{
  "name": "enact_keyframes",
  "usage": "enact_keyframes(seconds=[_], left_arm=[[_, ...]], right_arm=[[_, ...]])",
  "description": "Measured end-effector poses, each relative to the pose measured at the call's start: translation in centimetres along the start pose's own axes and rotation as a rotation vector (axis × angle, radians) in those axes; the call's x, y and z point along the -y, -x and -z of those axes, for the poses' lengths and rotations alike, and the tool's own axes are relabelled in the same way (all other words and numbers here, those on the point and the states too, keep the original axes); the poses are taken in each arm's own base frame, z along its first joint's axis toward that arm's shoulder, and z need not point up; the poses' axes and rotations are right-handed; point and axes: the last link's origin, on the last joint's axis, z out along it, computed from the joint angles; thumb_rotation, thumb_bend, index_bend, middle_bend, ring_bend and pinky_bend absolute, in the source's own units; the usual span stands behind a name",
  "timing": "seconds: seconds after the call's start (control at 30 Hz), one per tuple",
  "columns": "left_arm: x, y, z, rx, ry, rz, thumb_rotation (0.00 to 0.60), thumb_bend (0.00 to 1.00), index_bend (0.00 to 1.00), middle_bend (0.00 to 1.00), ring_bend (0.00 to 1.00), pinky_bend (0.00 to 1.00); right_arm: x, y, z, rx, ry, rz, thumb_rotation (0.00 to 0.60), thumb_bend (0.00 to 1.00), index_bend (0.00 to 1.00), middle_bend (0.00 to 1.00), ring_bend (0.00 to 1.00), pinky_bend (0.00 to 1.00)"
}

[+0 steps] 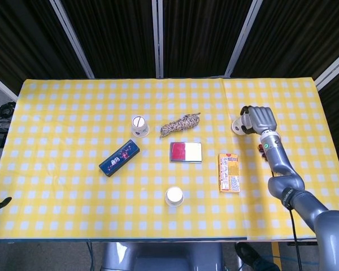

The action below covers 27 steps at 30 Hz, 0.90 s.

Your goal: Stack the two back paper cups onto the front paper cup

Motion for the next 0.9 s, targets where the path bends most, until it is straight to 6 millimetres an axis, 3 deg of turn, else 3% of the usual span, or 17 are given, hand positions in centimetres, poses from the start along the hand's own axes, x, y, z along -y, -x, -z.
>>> enact_keyframes(seconds=[0.17, 0.27, 0.5, 0.63, 0.8, 0.9], left_arm=[[-0.1, -0.4, 0.2, -0.01, 0.013, 0.017, 0.6, 0.0, 0.0, 0.0, 0.0, 0.0], [-0.1, -0.6, 0.4, -0.014, 0.027, 0.033, 0.6, 0.0, 0.0, 0.0, 0.0, 0.0], [-0.3, -1.0, 0.6, -0.017, 0.051, 0.051, 0.6, 0.0, 0.0, 0.0, 0.0, 0.0], [-0.3, -1.1, 0.8, -0.018, 0.059, 0.057, 0.6, 0.0, 0.0, 0.0, 0.0, 0.0], [-0.3, -1.2, 0.9, -0.018, 0.063, 0.062, 0.6, 0.0, 0.0, 0.0, 0.0, 0.0], [-0.3, -1.1, 0.8, -0.015, 0.063, 0.062, 0.6, 0.0, 0.0, 0.0, 0.0, 0.0]], right_arm=[[1.4, -1.4, 1.3, -0.039, -0.098, -0.008, 0.6, 0.31, 0.41, 0.42, 0.4, 0.43], [3.0, -2.6, 3.2, -0.057, -0.2, -0.013, 0.6, 0.31, 0.41, 0.42, 0.4, 0.43], [7.7, -5.2, 10.4, -0.024, -0.461, -0.048, 0.6, 0.33, 0.42, 0.42, 0.4, 0.43], [8.9, -6.6, 14.1, 0.003, -0.574, -0.022, 0.6, 0.38, 0.42, 0.43, 0.4, 0.43], [11.0, -6.1, 17.3, 0.032, -0.717, 0.025, 0.6, 0.39, 0.43, 0.43, 0.41, 0.43], [11.9, -5.7, 18.1, 0.029, -0.77, 0.068, 0.6, 0.39, 0.43, 0.43, 0.41, 0.43]])
